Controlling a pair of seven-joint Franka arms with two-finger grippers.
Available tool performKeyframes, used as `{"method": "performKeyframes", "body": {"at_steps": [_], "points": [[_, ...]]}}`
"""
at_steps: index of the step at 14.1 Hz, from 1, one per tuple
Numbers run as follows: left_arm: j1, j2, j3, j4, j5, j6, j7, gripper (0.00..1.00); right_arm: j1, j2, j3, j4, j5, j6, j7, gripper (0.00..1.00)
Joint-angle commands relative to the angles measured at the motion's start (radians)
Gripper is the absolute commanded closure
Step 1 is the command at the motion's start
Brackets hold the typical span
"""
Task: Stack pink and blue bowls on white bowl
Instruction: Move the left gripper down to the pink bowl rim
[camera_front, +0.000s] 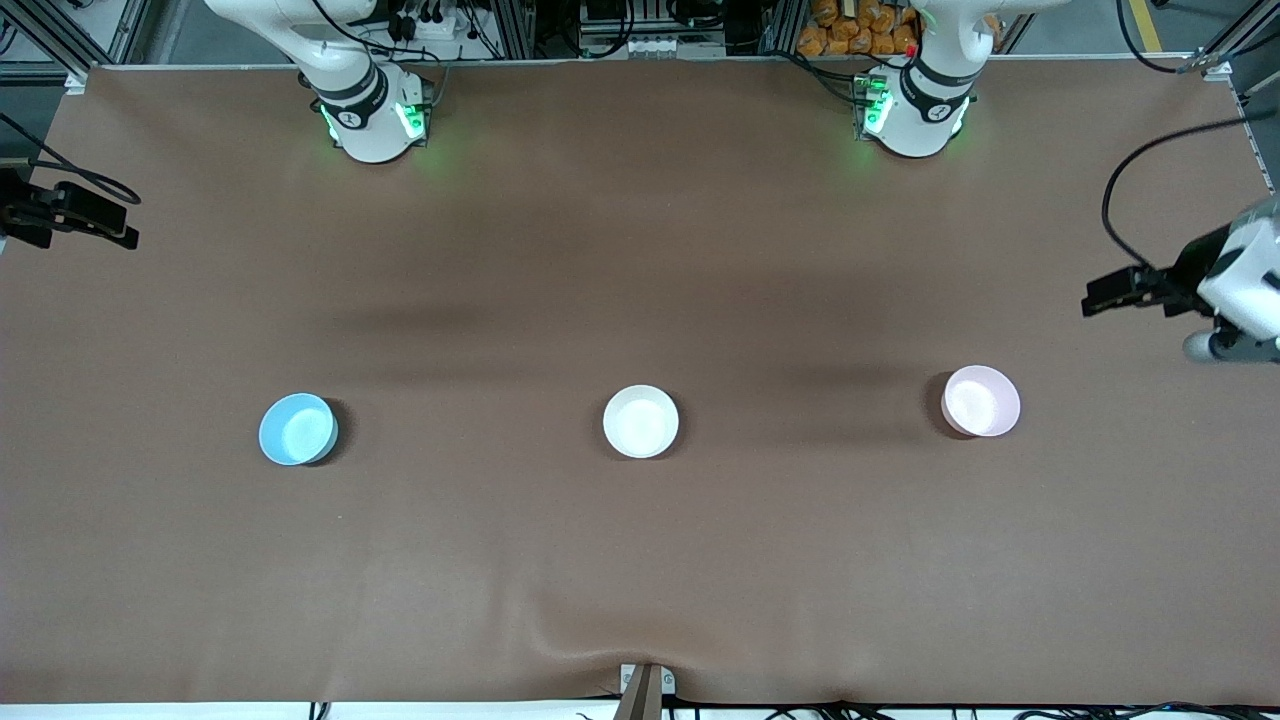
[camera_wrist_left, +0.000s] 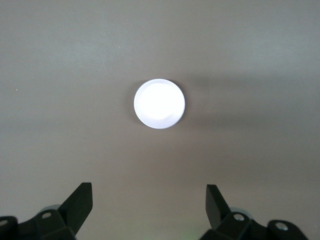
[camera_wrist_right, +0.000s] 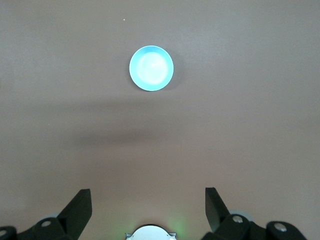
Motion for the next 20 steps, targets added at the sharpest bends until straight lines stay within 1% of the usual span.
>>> {"method": "performKeyframes", "body": {"at_steps": [1,5,7,9,11,13,15,17,18,19,20], "points": [[0.027,0.002,-0.004,-0.11,0.041,0.133,0.028,0.0,-0.001,-0.009,0.002,-0.008,-0.012,0.003,0.01,0.0],[0.052,0.091,-0.004,-0.158,0.049,0.27,0.076,0.0,-0.004,-0.008,0.001,-0.01,-0.014,0.025,0.005,0.0],[0.084,0.134,-0.006,-0.217,0.062,0.382,0.134,0.0,-0.016,-0.002,-0.001,-0.01,-0.015,0.04,-0.002,0.0],[0.084,0.154,-0.006,-0.288,0.062,0.5,0.134,0.0,-0.027,0.004,-0.001,-0.008,-0.014,0.049,-0.002,0.0],[0.086,0.186,-0.009,-0.323,0.062,0.583,0.14,0.0,-0.03,0.011,-0.001,-0.01,-0.014,0.057,-0.002,0.0],[0.077,0.206,-0.01,-0.368,0.056,0.663,0.139,0.07,-0.029,0.014,-0.001,-0.01,-0.014,0.057,-0.002,0.0],[0.081,0.241,-0.021,-0.38,0.056,0.717,0.14,0.08,-0.03,0.027,-0.001,-0.011,-0.014,0.072,-0.002,0.0],[0.083,0.246,-0.022,-0.396,0.058,0.726,0.14,0.21,-0.036,0.031,-0.002,-0.033,-0.012,0.11,-0.015,0.0],[0.084,0.255,-0.022,-0.396,0.058,0.753,0.14,0.26,-0.047,0.031,-0.002,-0.048,-0.012,0.132,-0.024,0.0],[0.084,0.269,-0.022,-0.396,0.058,0.767,0.142,0.28,-0.056,0.031,-0.002,-0.066,-0.012,0.144,-0.025,0.0],[0.086,0.28,-0.022,-0.397,0.058,0.779,0.142,0.34,-0.069,0.031,-0.002,-0.091,-0.012,0.163,-0.032,0.0]]}}
